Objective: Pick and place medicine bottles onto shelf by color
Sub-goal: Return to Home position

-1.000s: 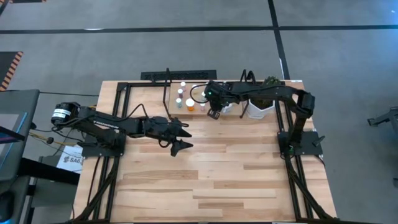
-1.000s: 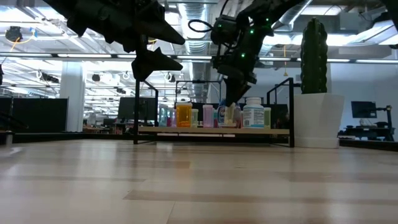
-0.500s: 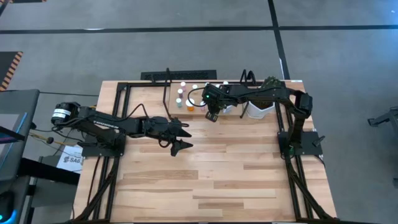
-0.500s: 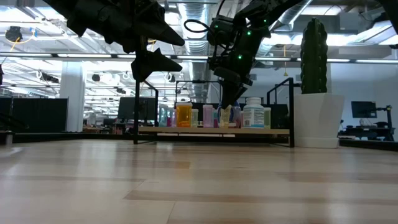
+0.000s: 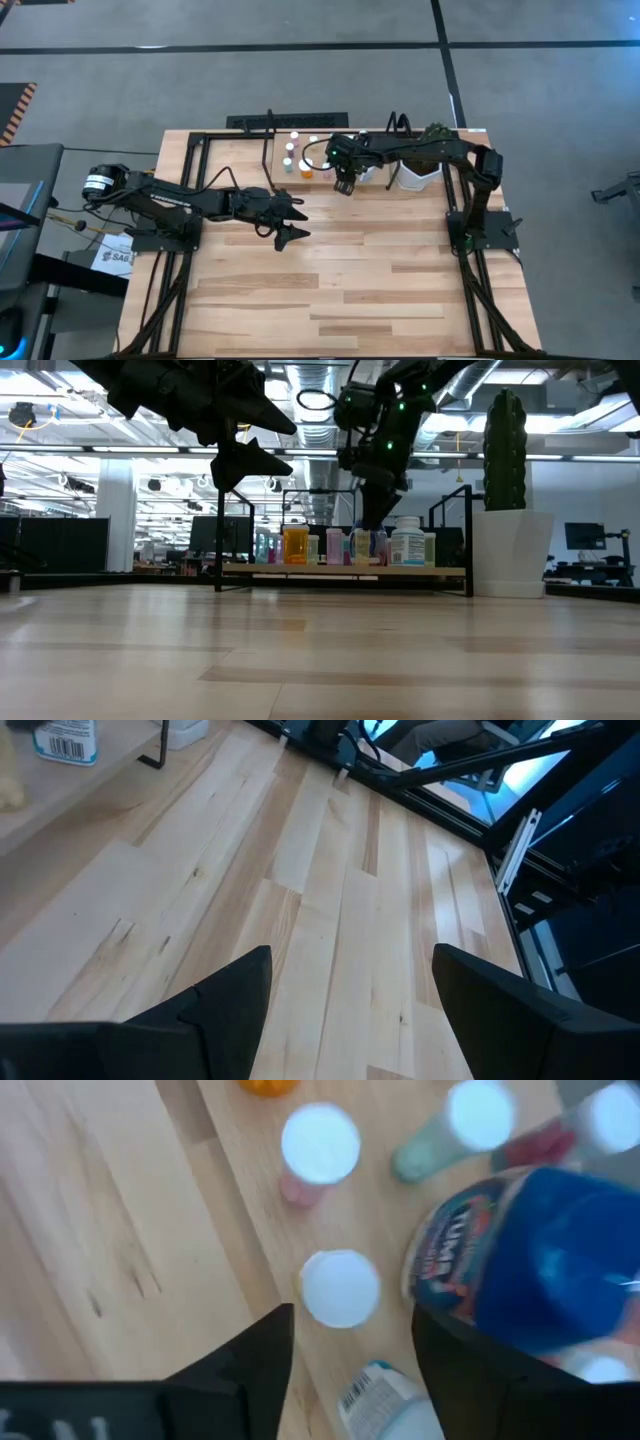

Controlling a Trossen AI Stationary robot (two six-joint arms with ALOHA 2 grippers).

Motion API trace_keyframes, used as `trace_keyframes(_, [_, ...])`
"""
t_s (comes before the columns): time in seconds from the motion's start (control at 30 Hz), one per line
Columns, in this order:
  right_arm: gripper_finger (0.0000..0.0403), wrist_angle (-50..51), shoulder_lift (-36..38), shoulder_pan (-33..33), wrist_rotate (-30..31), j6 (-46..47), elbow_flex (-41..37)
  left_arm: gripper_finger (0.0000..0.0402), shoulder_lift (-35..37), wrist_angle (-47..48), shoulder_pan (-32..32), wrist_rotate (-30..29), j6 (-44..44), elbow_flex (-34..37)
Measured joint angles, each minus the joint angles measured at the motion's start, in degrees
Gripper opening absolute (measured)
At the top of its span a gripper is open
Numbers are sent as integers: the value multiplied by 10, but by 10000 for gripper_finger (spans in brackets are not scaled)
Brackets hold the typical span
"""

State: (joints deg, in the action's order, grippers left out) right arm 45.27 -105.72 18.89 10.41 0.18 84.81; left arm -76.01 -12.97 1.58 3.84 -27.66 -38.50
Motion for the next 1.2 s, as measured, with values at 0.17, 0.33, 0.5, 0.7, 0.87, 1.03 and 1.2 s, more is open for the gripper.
trace_keyframes(0.17, [234, 42, 8, 0, 0, -11, 37, 263, 0, 0, -4, 0, 3, 0])
trace_keyframes(0.33, [228, 64, 35, -3, -4, -34, 41, 263, 13, 15, -11, 16, 19, 0])
trace_keyframes(0.5, [224, 91, 96, -4, -16, -35, 10, 263, 95, 116, -32, 15, 52, 1])
trace_keyframes(0.7, [225, -7, 227, -24, -17, 13, -141, 263, 275, 303, -38, -81, 81, 0])
trace_keyframes(0.87, [225, -149, 333, -62, -18, 53, -297, 263, 438, 427, -32, -151, 101, 4])
trace_keyframes(1.03, [225, -270, 405, -111, -17, 80, -409, 263, 584, 509, -32, -193, 89, 6])
trace_keyframes(1.2, [225, -422, 451, -149, -17, 85, -505, 263, 691, 529, -32, -217, 85, 6])
